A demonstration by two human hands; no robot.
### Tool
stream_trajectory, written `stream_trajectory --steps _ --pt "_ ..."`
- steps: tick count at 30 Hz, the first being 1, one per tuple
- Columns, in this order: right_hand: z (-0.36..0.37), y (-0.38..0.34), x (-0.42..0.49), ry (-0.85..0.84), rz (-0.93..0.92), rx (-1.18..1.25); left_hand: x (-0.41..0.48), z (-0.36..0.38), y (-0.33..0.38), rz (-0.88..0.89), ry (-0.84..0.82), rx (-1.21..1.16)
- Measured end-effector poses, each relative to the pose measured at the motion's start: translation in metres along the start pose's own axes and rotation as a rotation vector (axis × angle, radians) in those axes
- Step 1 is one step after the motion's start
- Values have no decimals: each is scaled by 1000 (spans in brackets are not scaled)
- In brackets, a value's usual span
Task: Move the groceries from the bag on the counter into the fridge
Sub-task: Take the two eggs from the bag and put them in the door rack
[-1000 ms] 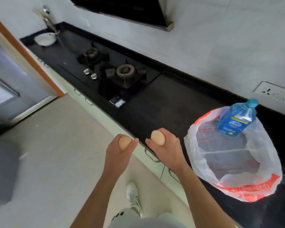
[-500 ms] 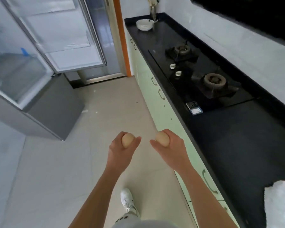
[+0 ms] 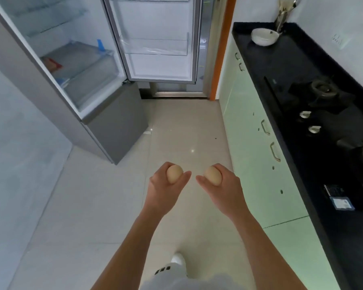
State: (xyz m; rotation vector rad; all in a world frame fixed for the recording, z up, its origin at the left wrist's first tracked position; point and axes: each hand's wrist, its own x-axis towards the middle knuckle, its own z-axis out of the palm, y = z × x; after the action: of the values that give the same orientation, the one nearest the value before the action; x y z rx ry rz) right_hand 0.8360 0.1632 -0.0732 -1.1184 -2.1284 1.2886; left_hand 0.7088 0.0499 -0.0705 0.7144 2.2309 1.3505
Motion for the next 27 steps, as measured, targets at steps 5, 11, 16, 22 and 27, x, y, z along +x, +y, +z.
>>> stream_trajectory --steps 5,11,16,22,27 --pt "38 -11 38 -66 -23 -10 38 -26 -12 -33 49 5" --pt "69 -23 90 -144 -81 -26 80 -46 -22 -68 129 5" --pt "90 -37 148 -197 -128 -38 129 -55 -24 -103 207 17" --pt "101 -57 245 -279 -207 -25 207 -57 -7 -157 308 9" --pt "106 -73 329 -355 -281 -36 276 -57 10 -180 402 49"
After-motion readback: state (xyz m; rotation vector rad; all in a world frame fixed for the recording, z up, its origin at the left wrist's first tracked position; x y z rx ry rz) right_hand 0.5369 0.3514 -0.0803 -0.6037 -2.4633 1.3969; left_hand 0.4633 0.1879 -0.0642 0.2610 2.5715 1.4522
